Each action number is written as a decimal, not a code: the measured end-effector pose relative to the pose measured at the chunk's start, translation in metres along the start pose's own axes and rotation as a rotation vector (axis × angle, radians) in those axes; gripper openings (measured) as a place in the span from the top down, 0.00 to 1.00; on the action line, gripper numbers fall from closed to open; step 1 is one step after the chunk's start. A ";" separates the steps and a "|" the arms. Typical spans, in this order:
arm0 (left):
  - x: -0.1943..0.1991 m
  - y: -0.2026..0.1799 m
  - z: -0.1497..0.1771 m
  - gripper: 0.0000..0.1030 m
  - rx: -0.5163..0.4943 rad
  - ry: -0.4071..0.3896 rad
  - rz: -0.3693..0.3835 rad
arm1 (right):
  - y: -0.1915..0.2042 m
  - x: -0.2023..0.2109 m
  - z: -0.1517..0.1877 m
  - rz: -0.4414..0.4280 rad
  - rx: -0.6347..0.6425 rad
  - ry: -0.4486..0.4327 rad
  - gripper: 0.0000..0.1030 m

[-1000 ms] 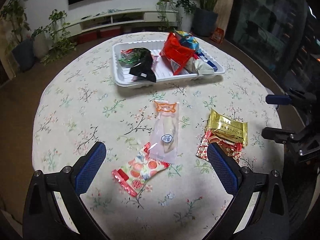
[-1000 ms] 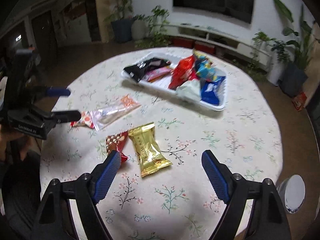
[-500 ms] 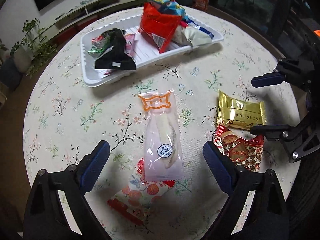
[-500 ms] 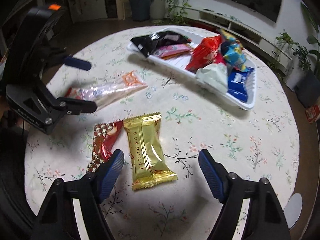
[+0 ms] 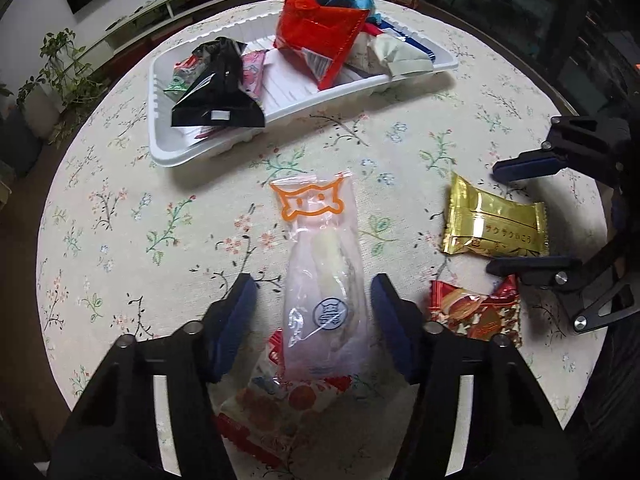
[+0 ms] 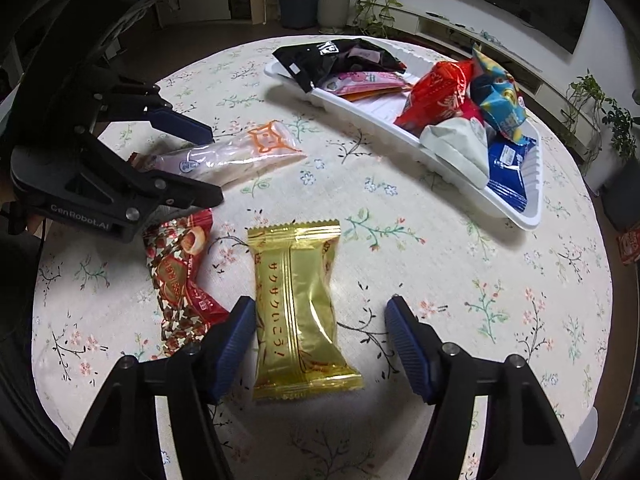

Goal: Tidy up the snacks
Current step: 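Grasp clear cat-print packet with left tool while right tool grasps gold biscuit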

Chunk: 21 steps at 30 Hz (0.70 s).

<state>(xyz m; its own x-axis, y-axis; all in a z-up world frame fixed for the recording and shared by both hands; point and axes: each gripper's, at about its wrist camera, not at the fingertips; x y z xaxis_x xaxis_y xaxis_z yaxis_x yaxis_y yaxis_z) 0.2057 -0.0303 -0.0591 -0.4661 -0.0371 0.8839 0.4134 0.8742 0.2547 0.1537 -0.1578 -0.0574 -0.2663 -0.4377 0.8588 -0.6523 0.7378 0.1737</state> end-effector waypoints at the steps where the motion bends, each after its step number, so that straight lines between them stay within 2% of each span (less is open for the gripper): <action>1: 0.000 -0.001 -0.001 0.54 -0.003 0.000 0.008 | 0.000 -0.001 -0.002 -0.004 0.004 0.001 0.35; 3: 0.001 -0.003 -0.002 0.56 -0.007 0.005 0.009 | 0.000 -0.003 -0.006 -0.030 0.000 0.005 0.41; 5: 0.001 -0.003 -0.004 0.64 -0.009 0.013 0.029 | 0.000 -0.004 -0.007 -0.041 -0.011 0.006 0.42; 7: 0.002 -0.004 -0.004 0.68 -0.010 0.012 0.031 | -0.001 -0.005 -0.009 -0.045 -0.013 0.012 0.48; 9: 0.003 -0.004 -0.003 0.69 -0.004 0.012 0.041 | -0.003 -0.005 -0.011 -0.051 -0.018 0.016 0.65; 16: 0.008 -0.002 0.000 0.76 0.002 0.016 0.045 | -0.004 -0.003 -0.011 -0.054 -0.040 0.015 0.67; 21: 0.015 0.002 0.004 0.76 0.023 0.004 0.048 | -0.002 0.006 -0.005 -0.049 -0.058 -0.011 0.67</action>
<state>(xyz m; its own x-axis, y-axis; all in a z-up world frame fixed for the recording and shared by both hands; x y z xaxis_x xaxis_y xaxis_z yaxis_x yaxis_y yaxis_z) 0.1963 -0.0268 -0.0474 -0.4434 0.0029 0.8963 0.4168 0.8860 0.2032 0.1571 -0.1592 -0.0499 -0.2430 -0.4797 0.8431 -0.6229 0.7434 0.2435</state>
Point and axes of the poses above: each gripper's, at about its wrist camera, not at the fingertips, and x roughly against the way its jaws point, y to its left, z to its underside, and after that the axes turned 15 degrees about -z, right-handed
